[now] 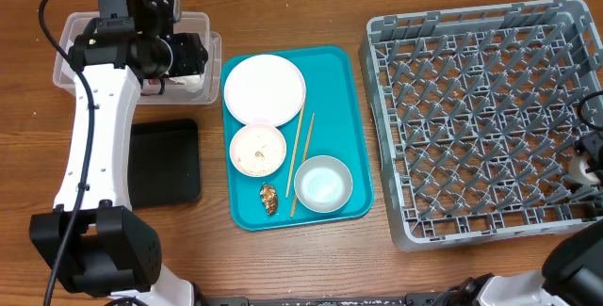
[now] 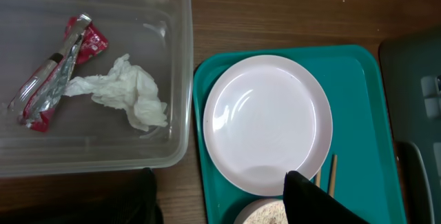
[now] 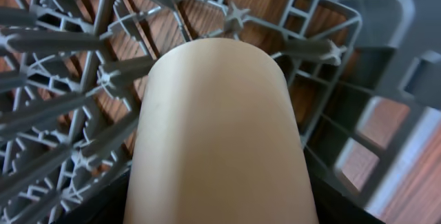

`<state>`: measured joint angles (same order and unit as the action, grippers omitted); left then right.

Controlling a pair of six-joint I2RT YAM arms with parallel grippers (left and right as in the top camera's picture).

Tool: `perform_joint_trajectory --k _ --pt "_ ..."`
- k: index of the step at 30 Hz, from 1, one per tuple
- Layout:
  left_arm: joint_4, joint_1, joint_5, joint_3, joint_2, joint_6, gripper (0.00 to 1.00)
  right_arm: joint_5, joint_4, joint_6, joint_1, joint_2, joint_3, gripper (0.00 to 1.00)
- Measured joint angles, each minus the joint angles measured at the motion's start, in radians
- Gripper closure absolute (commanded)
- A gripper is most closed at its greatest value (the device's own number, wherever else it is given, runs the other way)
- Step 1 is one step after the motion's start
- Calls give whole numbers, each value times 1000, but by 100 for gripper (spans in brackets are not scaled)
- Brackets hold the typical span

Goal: Sort waste into correct bins and load items into the dishwasher
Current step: 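Carry the white cup with the right gripper into the dish rack's right side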

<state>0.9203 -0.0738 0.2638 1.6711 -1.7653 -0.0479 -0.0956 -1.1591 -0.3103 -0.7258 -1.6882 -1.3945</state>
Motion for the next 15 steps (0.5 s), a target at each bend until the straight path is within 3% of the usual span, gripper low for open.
perform_joint_trajectory --k 2,4,6,15 --pt "0 3 0 0 0 0 39 11 6 0 0 -15 0 46" --pt "0 8 0 0 0 0 38 22 6 1 0 -25 0 19" --pt "0 9 0 0 0 0 37 37 7 -2 0 -31 0 3" --pt "1 9 0 0 0 0 35 82 7 1 0 -32 0 0"
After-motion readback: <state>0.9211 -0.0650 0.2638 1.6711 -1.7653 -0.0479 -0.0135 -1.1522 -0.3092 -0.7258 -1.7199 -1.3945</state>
